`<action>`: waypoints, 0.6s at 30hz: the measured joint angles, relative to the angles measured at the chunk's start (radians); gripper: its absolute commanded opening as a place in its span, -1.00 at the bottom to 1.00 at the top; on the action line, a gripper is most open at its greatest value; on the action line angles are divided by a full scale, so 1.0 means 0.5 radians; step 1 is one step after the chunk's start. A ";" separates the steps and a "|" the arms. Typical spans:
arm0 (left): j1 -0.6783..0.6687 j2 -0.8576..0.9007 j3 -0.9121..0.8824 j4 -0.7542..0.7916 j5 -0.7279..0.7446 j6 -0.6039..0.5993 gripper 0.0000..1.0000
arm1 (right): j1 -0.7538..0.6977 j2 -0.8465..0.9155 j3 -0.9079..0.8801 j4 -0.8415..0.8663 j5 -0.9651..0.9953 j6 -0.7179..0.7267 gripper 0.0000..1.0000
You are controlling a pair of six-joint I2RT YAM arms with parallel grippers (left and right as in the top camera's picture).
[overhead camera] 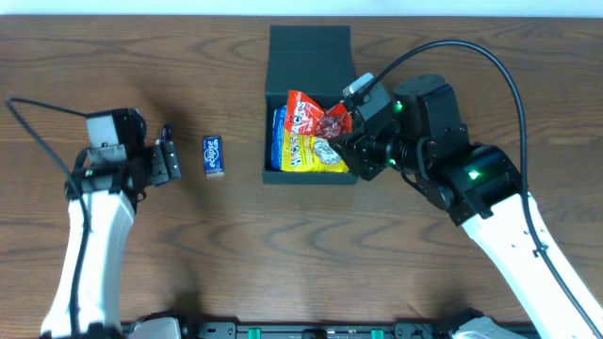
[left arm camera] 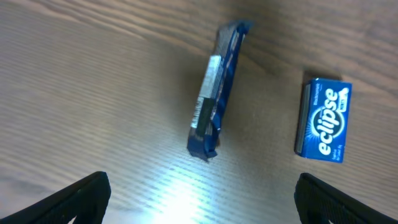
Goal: Pack container
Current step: 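Grasp the dark blue chocolate bar with the left gripper and lift it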
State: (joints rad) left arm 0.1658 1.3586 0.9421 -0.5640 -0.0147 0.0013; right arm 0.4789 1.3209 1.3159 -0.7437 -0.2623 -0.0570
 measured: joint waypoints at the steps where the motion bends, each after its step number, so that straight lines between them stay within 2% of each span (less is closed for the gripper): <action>1: 0.002 0.041 0.000 0.023 0.004 0.000 0.92 | 0.000 0.000 0.000 0.000 -0.001 -0.002 0.11; 3: 0.002 0.134 0.000 0.089 0.014 0.002 0.99 | 0.000 0.000 0.000 -0.002 -0.002 -0.003 0.10; 7: 0.002 0.291 0.000 0.214 0.022 0.008 1.00 | 0.000 0.000 0.000 -0.015 -0.014 -0.003 0.10; 8: 0.002 0.333 0.000 0.242 0.024 0.008 0.91 | 0.000 0.000 0.000 -0.018 -0.024 -0.003 0.11; 16: 0.002 0.602 0.000 0.432 0.024 0.018 0.73 | 0.000 0.000 0.000 -0.072 -0.084 -0.028 0.12; 18: 0.002 0.650 0.000 0.477 0.026 0.022 0.62 | 0.000 0.000 0.000 -0.082 -0.092 -0.034 0.13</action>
State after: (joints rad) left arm 0.1665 1.6836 0.9421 -0.3256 -0.0017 0.0124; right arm 0.4789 1.3209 1.3159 -0.7845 -0.3084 -0.0742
